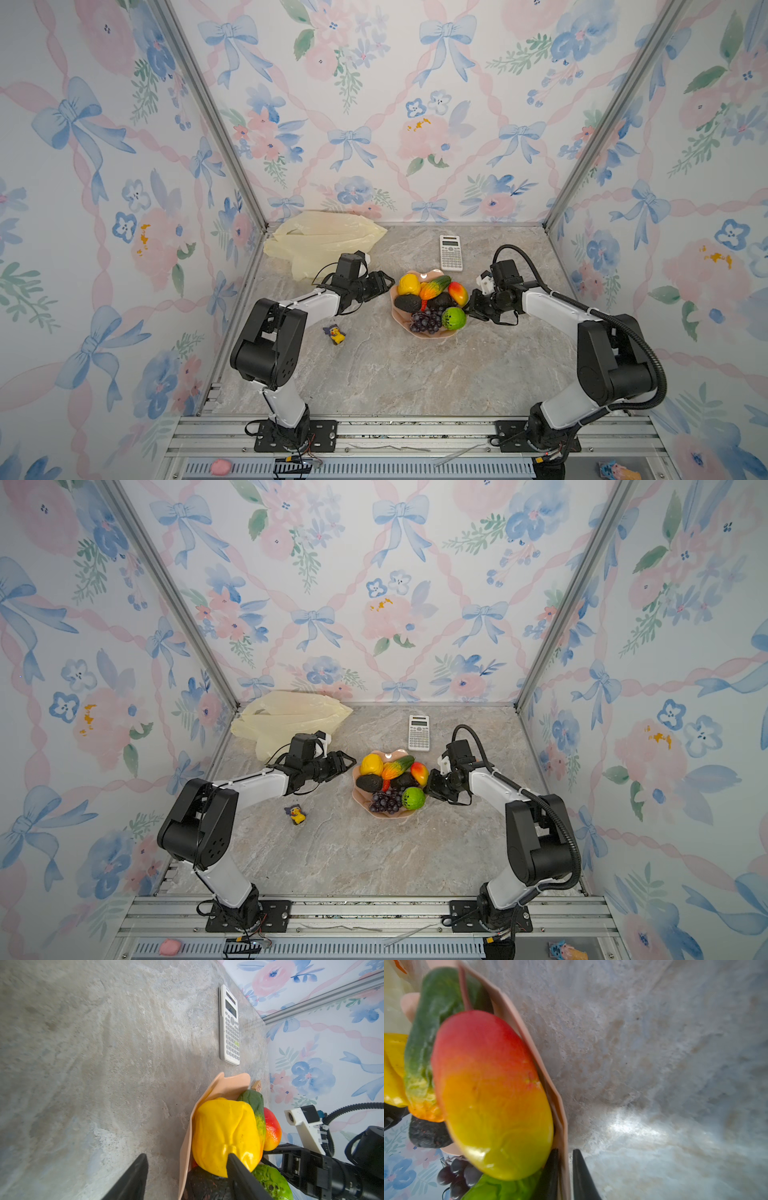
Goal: Place the fruits into the plastic bag
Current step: 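Slide the pink fruit bowl toward the robot with both grippers, then release the bowl and move left gripper to the plastic bag while right gripper rises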
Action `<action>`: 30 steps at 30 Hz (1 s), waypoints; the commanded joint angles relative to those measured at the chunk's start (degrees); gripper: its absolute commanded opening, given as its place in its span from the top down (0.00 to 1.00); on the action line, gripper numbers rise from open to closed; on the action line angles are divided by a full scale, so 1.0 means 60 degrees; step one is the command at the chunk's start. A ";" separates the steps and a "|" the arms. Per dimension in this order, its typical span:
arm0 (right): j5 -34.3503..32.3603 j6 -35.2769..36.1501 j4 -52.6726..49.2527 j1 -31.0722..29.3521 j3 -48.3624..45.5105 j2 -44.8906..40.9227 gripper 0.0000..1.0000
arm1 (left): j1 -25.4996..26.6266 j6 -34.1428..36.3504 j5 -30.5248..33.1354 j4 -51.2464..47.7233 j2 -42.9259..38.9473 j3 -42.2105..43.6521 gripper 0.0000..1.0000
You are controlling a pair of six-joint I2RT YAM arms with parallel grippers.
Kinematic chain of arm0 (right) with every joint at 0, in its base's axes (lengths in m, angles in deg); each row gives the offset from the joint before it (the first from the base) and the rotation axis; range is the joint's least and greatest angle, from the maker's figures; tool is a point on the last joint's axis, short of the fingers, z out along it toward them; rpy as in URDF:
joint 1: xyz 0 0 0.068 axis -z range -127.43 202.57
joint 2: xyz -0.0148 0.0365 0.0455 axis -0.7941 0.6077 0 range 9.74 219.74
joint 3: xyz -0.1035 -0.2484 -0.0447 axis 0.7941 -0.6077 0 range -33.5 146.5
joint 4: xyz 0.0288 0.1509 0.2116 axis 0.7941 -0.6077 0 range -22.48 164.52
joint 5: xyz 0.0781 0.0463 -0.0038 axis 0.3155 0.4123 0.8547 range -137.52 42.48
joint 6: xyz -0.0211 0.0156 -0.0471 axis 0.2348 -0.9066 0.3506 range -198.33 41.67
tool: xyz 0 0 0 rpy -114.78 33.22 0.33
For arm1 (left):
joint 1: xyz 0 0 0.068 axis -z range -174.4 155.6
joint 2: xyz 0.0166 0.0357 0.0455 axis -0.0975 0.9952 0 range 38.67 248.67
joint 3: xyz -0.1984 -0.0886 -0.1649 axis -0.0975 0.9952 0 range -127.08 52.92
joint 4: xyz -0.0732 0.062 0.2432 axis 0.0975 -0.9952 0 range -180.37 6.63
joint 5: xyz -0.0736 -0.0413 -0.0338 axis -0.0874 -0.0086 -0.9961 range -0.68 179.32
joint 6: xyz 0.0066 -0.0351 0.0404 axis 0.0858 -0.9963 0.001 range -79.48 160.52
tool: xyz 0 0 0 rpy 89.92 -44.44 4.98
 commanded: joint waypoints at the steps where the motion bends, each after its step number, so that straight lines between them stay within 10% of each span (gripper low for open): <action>1: -0.0409 0.0202 -0.0682 0.0116 -0.0174 -0.0248 0.77 | 0.0041 -0.0105 -0.0170 0.0099 0.0074 -0.0203 0.37; 24: -0.0726 0.0851 -0.2659 0.1020 -0.0060 -0.2771 0.72 | 0.0054 0.0060 -0.0280 -0.0444 -0.0642 -0.0203 0.38; 30: -0.1215 0.1160 -0.3993 0.0819 0.0918 -0.4630 0.53 | -0.0083 0.0603 0.0093 -0.1667 -0.2398 -0.0269 0.37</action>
